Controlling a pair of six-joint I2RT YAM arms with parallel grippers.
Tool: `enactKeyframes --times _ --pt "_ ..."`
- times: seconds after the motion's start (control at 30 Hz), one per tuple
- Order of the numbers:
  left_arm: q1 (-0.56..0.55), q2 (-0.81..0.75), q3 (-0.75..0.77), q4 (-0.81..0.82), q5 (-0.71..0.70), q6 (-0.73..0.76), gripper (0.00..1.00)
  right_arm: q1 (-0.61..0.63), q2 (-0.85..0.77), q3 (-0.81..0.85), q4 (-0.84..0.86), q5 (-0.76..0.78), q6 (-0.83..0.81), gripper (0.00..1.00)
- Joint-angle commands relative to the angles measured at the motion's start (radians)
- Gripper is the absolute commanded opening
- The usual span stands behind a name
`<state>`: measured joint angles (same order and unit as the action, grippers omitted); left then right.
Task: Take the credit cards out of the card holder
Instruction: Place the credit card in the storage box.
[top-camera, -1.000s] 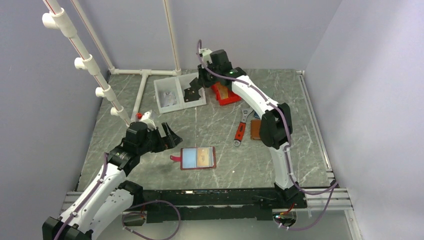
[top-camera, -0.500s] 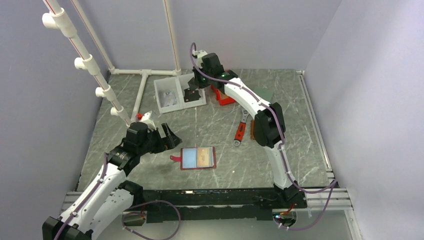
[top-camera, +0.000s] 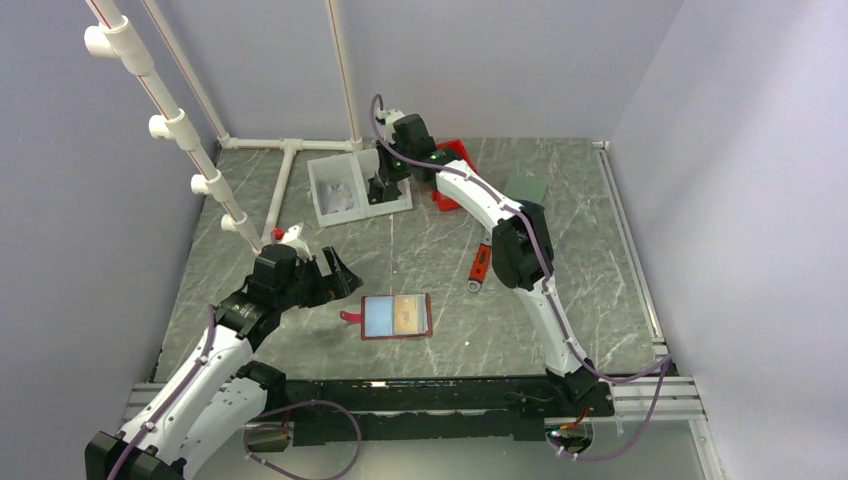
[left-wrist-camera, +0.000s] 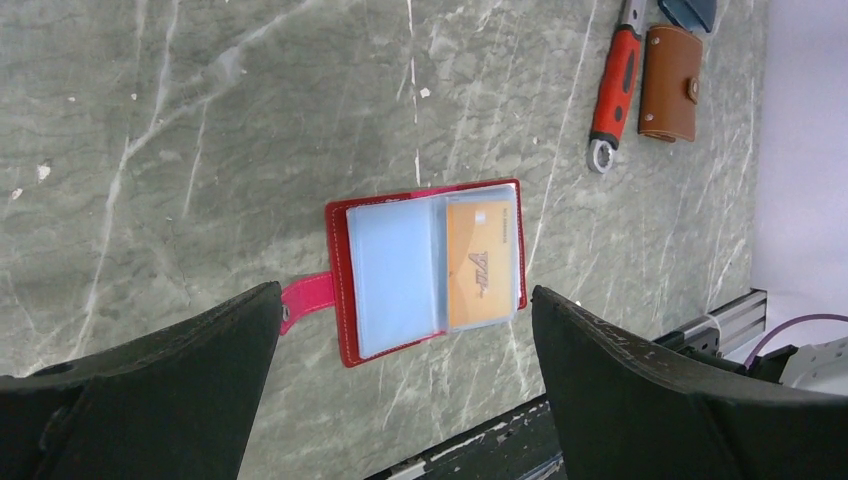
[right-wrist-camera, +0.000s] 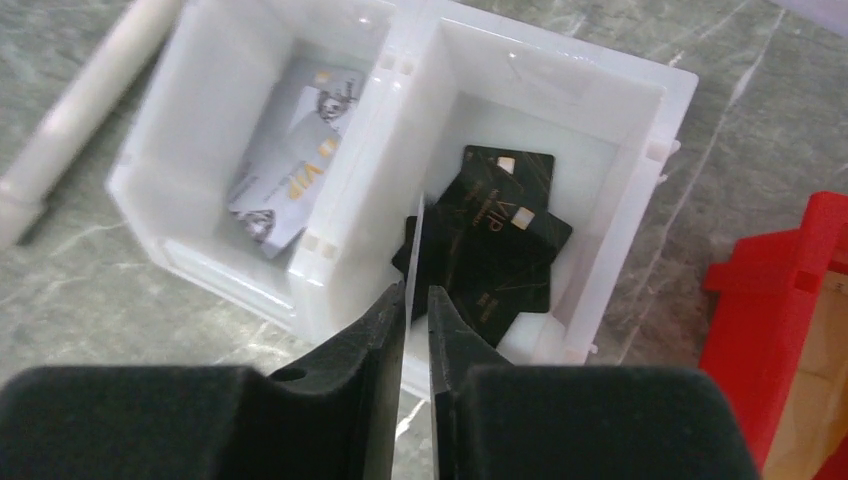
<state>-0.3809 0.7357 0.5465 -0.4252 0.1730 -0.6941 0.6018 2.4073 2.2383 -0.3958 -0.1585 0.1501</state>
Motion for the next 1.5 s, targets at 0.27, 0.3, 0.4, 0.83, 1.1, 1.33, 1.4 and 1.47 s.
enactKeyframes --times 0.27,0.3,0.4,0.83,1.1,1.33,1.4,1.47 --pt "-0.003 0.005 0.026 0.013 0.000 0.007 0.99 0.009 -0.113 -0.028 0.059 0.295 -0.208 0.23" --pt "-0.003 0.004 0.025 0.015 0.007 0.005 0.99 0.010 -0.132 -0.034 0.051 0.285 -0.208 0.23" --pt "-0.003 -0.002 0.017 0.023 0.037 -0.002 0.99 0.013 -0.185 -0.052 0.010 0.179 -0.228 0.25" --pt "-0.003 -0.020 -0.008 0.049 0.092 -0.033 0.99 0.013 -0.427 -0.337 -0.151 -0.445 -0.485 0.30" --pt "-0.003 -0.065 0.024 -0.033 0.059 -0.046 0.99 -0.001 -0.104 -0.006 -0.221 -0.375 -0.360 0.00" --pt "-0.003 -0.092 0.068 -0.088 -0.084 -0.034 0.99 -0.010 0.003 0.070 -0.194 -0.351 -0.321 0.00" --pt "-0.003 -0.096 0.077 -0.093 -0.103 -0.027 0.99 -0.011 0.030 0.090 -0.190 -0.355 -0.308 0.00" --pt "-0.003 -0.099 0.081 -0.097 -0.113 -0.021 0.99 -0.012 0.058 0.117 -0.191 -0.364 -0.299 0.00"
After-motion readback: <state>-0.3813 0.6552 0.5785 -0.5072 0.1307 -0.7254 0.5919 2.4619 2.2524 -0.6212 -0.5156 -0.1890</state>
